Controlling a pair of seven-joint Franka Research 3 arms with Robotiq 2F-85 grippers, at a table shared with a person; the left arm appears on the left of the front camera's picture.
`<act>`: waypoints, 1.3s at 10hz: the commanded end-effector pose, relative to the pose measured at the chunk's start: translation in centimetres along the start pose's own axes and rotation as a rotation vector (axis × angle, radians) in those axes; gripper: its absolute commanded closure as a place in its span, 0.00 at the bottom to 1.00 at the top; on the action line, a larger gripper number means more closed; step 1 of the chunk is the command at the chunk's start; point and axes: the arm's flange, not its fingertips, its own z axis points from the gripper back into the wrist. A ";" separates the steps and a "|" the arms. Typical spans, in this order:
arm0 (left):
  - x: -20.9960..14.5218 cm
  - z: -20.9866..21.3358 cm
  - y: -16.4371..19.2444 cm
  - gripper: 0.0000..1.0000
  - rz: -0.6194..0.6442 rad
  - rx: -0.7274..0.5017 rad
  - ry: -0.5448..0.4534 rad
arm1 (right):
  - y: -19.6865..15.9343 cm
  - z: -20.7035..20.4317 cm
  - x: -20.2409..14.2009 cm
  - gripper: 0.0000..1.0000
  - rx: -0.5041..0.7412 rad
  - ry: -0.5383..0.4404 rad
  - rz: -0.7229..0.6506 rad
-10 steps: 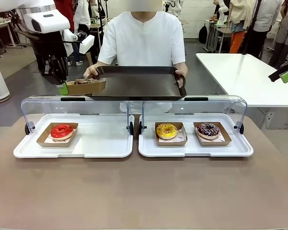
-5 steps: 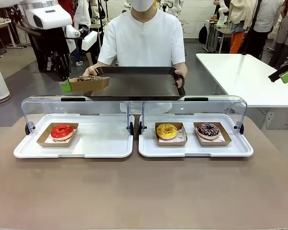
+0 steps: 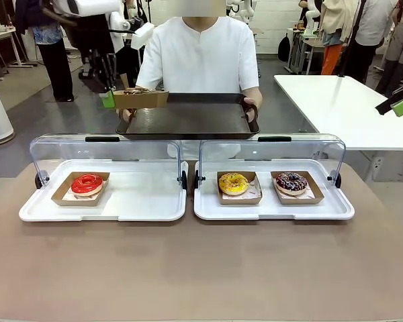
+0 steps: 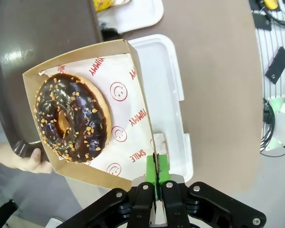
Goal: Provide the desired donut to the person.
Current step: Place the picked Paper togo box onto the Handle tray extended by the person.
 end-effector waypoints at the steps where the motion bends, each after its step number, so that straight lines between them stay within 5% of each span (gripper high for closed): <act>1: 0.9 -1.3 2.8 0.99 0.024 0.024 0.064 | 0.0 0.0 0.1 0.00 -0.001 0.000 -0.006; 7: -0.4 -6.6 10.6 0.99 -0.014 0.018 0.007 | 0.0 0.0 0.1 0.00 -0.001 0.000 -0.006; 12: -0.6 -9.3 12.2 0.99 -0.003 0.020 0.005 | 0.0 0.0 0.1 0.00 -0.001 0.000 -0.006; 13: -0.5 -9.3 12.0 0.86 -0.003 0.020 -0.002 | 0.0 0.0 0.1 0.00 -0.001 0.000 -0.006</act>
